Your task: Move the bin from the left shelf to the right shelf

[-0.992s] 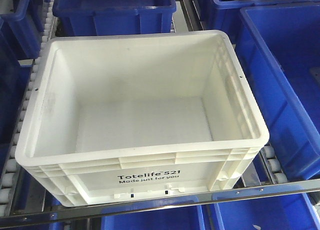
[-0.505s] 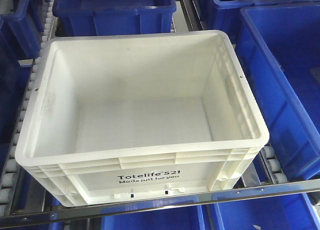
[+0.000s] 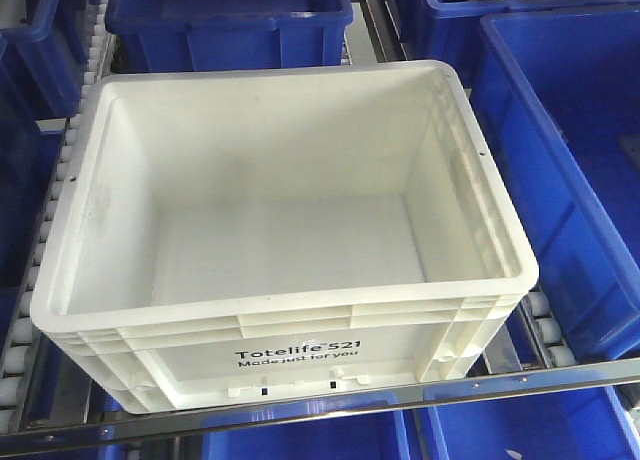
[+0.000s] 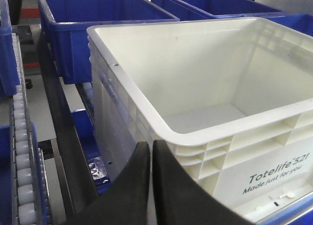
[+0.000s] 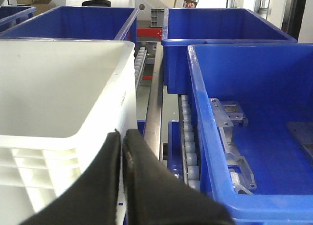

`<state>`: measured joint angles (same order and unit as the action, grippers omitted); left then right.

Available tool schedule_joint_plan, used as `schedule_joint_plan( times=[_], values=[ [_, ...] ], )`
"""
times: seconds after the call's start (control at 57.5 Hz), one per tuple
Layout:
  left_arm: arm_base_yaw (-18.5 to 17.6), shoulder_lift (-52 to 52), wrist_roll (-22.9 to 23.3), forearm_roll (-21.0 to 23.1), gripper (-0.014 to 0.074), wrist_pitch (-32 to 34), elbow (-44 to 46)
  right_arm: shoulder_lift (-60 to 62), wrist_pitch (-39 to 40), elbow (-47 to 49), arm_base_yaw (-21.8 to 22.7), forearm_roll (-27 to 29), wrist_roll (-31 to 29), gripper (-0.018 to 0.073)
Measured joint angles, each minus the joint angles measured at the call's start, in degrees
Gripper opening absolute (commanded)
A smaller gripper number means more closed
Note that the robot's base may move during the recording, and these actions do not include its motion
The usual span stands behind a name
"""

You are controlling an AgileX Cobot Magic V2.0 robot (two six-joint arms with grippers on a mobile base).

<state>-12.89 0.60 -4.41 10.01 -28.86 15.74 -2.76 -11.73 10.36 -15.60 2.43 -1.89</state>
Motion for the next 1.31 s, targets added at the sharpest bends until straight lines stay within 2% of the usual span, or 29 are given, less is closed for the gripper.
schedule_joint_plan(
  times=[0.418, 0.505, 0.644, 0.818, 0.992, 1.305],
  values=[
    [0.18, 0.05, 0.0, 0.07, -0.0008, 0.94, -1.49, 0.0, 0.0, 0.0, 0.0, 0.0, -0.01, -0.0008],
    [2.19, 0.05, 0.0, 0.08, -0.0008, 1.68, -3.73, 0.0, 0.0, 0.0, 0.0, 0.0, -0.01, -0.0008],
    [7.8, 0.05, 0.0, -0.85, -0.0007, 5.26, -8.18, 0.0, 0.0, 0.0, 0.0, 0.0, -0.01, -0.0008],
    [11.48, 0.06, 0.07, -1.24, -0.0007, 14.82, -16.02, 0.0, 0.0, 0.0, 0.0, 0.0, -0.01, -0.0008],
    [11.99, 0.06, 0.19, -1.54, -0.0007, 21.71, -17.2, 0.0, 0.0, -0.02, 0.0, 0.0, -0.06, -0.0008],
    [11.99, 0.06, 3.03, -4.22, -0.0006, 22.48, -17.2, 0.0, 0.0, -0.02, 0.0, 0.0, -0.06, -0.0008]
  ],
)
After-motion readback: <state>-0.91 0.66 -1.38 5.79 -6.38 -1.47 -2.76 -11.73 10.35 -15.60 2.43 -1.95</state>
